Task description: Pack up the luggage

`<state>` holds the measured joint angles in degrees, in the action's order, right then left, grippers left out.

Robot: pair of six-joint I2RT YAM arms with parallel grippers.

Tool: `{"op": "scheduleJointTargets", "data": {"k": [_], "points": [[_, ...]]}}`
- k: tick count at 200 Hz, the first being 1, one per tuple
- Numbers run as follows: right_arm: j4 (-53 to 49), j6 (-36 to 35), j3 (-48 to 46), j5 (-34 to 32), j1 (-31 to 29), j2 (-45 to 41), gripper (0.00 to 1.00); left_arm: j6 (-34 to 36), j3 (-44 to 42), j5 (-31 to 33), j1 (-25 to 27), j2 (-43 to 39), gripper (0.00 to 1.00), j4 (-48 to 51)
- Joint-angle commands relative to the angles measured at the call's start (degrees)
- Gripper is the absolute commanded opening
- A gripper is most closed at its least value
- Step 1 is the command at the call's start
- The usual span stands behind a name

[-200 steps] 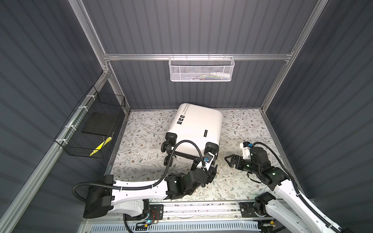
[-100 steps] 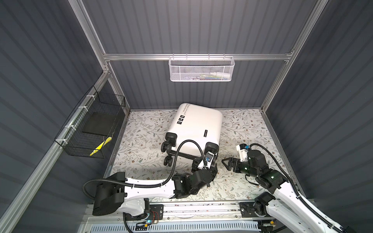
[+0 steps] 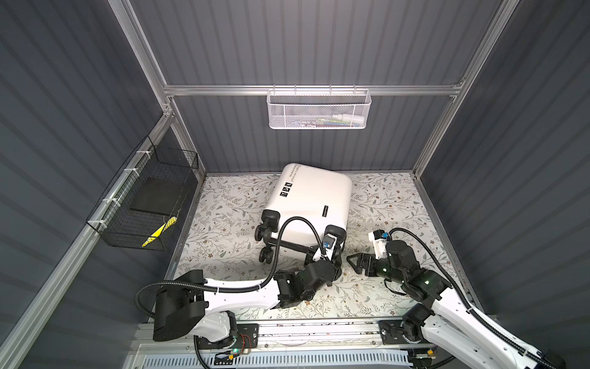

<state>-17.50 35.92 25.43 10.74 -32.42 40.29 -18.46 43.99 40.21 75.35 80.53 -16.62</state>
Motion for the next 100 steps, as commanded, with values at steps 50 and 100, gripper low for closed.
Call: {"op": "scheduleJointTargets", "data": {"k": [50, 100], "points": [[1.77, -0.86, -1.78, -1.78, -1.67, 0.31, 0.85, 0.55, 1.10, -3.07, -0.26, 1.18, 0.67, -2.28], [2.23, -1.20, -1.41, -2.12, -2.71, 1.52, 0.84, 0.55, 1.34, -2.33, -0.32, 2.61, 0.66, -2.48]]}}
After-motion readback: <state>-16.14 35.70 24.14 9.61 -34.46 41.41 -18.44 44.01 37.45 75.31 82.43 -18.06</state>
